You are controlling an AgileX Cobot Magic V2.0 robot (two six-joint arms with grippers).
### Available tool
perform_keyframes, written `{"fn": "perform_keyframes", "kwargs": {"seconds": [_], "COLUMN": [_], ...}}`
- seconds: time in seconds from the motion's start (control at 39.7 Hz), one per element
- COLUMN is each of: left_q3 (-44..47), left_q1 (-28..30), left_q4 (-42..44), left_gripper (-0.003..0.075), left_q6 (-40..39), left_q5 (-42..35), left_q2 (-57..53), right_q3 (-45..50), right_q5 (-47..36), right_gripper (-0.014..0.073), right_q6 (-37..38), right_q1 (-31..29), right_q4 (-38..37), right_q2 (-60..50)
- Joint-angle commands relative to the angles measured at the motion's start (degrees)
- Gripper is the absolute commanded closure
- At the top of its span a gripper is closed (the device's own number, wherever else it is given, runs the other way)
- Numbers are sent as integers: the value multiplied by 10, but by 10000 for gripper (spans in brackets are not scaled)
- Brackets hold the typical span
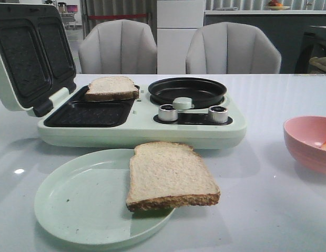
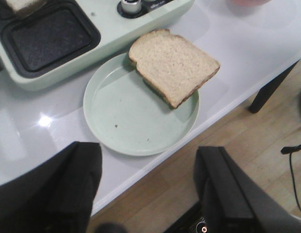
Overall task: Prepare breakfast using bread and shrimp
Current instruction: 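Reach the right gripper to the remaining bread slice and grasp it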
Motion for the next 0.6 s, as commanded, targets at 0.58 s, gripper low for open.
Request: {"fn": "perform_keyframes", "kwargs": {"seconds": [0.58], "left_q3": [-13], "left_q1": [-4], "left_q4": [16], "left_gripper": [244], "left_q6": [-7], "left_q5": [-93], "left_q2": [-1], "right_q3": [-93], "right_q5": [-88], "right_gripper": [45], "right_q6": [-287], "right_q1": [93], "right_q4": [348], "right_q2": [395]}}
